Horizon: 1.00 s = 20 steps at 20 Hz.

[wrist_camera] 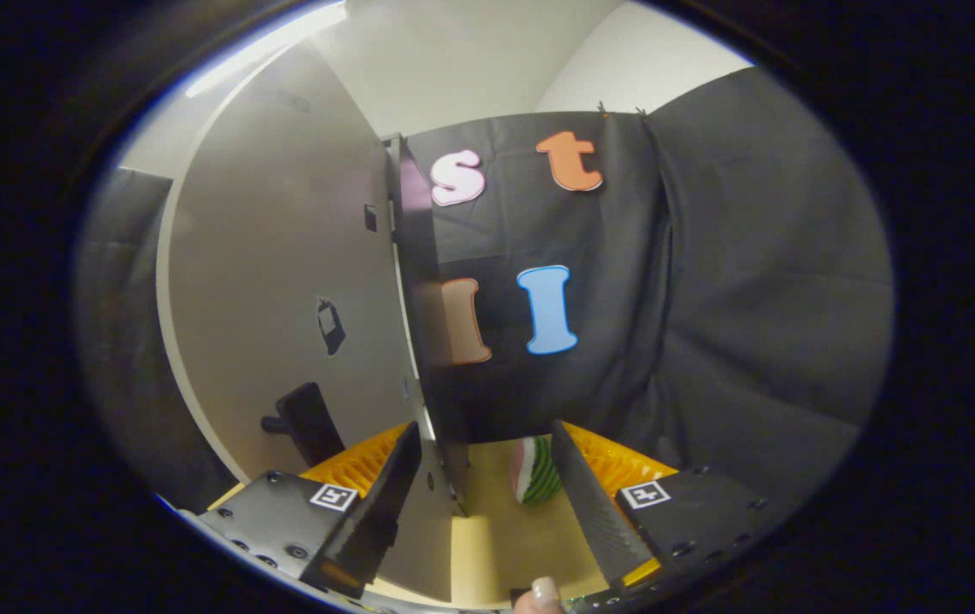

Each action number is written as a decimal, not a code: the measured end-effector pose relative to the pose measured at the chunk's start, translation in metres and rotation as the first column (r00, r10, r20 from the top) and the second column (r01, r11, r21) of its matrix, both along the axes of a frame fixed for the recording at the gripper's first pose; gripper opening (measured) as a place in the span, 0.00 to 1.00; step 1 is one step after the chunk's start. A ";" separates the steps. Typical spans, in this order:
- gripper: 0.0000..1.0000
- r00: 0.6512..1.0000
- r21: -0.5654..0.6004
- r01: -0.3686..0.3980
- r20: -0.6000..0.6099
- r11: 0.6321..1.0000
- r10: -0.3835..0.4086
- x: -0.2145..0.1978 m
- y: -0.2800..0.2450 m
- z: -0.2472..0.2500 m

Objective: Open the shoe cabinet door, grab the shoes and put them into the shoe cabinet, then close the shoe cabinet door.

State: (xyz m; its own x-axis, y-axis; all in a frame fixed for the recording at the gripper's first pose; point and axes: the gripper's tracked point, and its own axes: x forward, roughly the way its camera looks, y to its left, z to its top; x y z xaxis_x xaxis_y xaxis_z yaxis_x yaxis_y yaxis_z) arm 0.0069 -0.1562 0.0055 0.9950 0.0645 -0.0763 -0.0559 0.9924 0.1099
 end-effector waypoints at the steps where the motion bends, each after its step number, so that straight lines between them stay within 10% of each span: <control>1: 0.96 1.000 -0.002 0.001 0.007 1.000 -0.001 -0.001 0.000 0.001; 20: 0.94 0.999 0.013 -0.005 0.048 1.000 0.004 -0.010 0.109 0.004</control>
State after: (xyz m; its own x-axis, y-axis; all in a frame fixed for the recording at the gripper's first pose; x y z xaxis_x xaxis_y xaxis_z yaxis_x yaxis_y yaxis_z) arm -0.0032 -0.0467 0.0099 0.9972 0.0700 -0.0281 -0.0662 0.9905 0.1204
